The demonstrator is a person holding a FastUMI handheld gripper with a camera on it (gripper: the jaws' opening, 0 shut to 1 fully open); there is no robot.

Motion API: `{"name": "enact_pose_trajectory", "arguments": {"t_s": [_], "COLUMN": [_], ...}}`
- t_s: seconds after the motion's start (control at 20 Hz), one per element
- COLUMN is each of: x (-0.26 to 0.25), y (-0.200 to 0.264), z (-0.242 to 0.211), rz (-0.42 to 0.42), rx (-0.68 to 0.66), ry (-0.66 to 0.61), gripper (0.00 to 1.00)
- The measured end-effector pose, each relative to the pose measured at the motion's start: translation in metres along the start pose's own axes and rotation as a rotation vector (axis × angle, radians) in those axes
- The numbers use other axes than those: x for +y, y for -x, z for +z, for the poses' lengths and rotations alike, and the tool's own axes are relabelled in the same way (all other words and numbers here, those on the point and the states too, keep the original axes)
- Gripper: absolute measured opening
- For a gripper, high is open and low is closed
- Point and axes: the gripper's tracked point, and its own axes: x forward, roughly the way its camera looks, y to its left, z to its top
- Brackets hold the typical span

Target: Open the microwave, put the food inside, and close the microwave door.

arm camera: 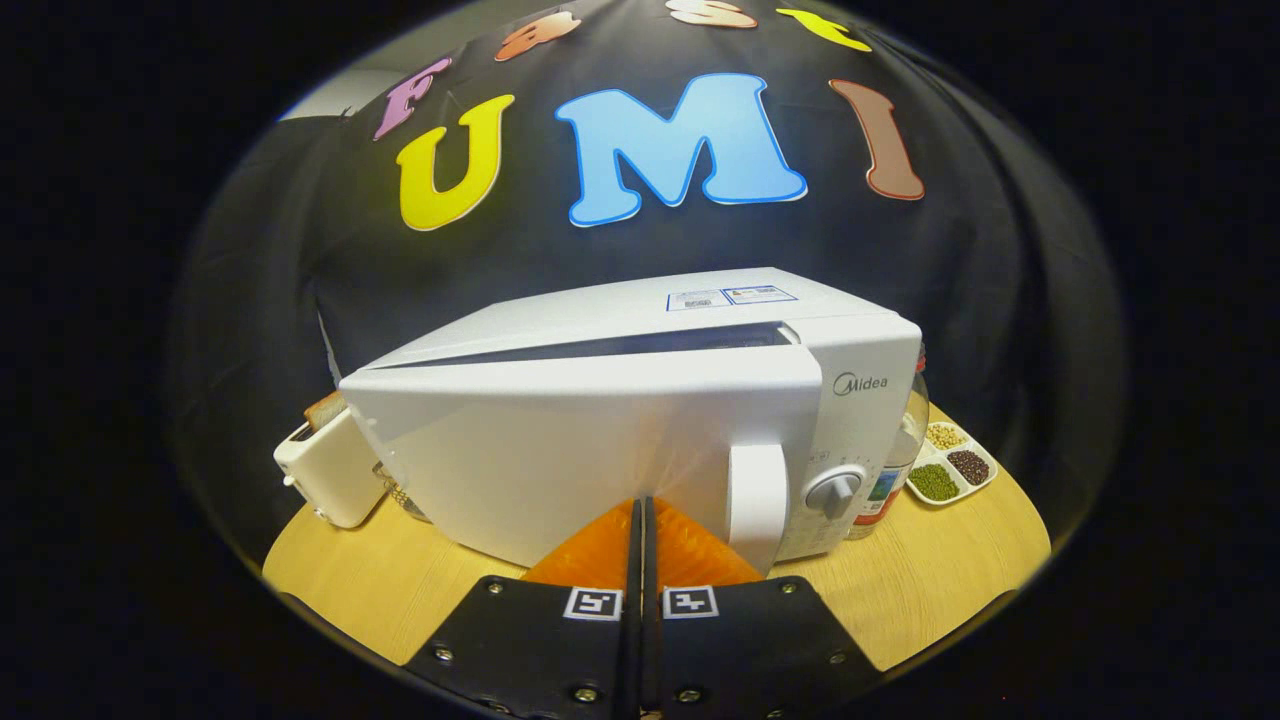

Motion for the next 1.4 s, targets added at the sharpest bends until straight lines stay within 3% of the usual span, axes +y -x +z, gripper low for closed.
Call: {"name": "enact_pose_trajectory", "arguments": {"t_s": [0.35, 0.5, 0.65, 1.05, 1.4], "x": [-0.002, 0.001, 0.007, 0.031, 0.042], "y": [-0.014, -0.019, -0.008, 0.107, 0.217], "z": [0.007, 0.008, 0.010, 0.031, 0.031], "rz": [-0.050, -0.040, -0.036, -0.064, -0.092], "rx": [-0.016, -0.005, -0.013, -0.177, -0.275], "ry": [0.016, -0.040, -0.002, 0.119, 0.145], "gripper": [0.01, 0.03, 0.02, 0.03, 0.03]}}
